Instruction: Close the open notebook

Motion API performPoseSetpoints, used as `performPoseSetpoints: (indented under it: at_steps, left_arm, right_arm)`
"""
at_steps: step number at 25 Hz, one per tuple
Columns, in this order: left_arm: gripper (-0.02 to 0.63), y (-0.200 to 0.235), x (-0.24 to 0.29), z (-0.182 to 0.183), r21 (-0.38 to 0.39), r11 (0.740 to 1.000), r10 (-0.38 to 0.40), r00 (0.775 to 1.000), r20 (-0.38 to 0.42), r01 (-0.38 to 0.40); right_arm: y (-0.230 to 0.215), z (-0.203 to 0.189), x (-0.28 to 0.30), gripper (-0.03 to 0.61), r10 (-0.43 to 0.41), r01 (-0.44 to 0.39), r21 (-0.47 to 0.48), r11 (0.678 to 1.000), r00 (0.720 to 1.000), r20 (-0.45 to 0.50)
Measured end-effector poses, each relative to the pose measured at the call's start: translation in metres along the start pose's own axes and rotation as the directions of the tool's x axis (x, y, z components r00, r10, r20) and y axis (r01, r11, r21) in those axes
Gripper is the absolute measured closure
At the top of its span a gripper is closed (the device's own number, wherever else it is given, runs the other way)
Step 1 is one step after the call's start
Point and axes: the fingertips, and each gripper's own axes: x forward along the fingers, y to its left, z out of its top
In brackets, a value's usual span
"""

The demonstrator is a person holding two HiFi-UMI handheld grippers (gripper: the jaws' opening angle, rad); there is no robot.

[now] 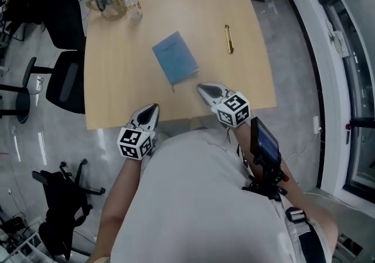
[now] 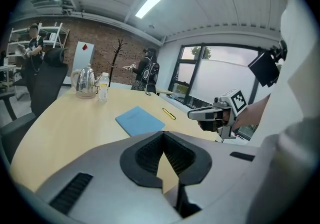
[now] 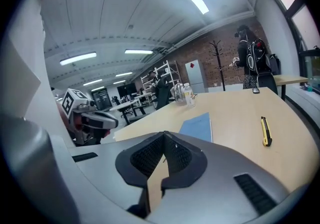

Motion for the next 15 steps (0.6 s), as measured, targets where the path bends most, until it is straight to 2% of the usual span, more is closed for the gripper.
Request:
performPoseSetpoints:
  at_steps: [6,15]
  left_arm:
    - [0.609,-0.010,0.006,-0.004,0.029,0.999,-0.023,0.999,-0.027,0.023]
    - [0.609,-0.018,0.011,-0.005,0.039,0.999,-0.010,0.999,-0.035,0.012]
  right_arm:
    - [0.008,-0.014,-0.008,0.563,0.006,-0.006,0.013,1.000,1.000,0.005]
    - [0.002,-0.020,-0.014,0.563,0.006,-0.006,0.026,1.000,1.000,0.021]
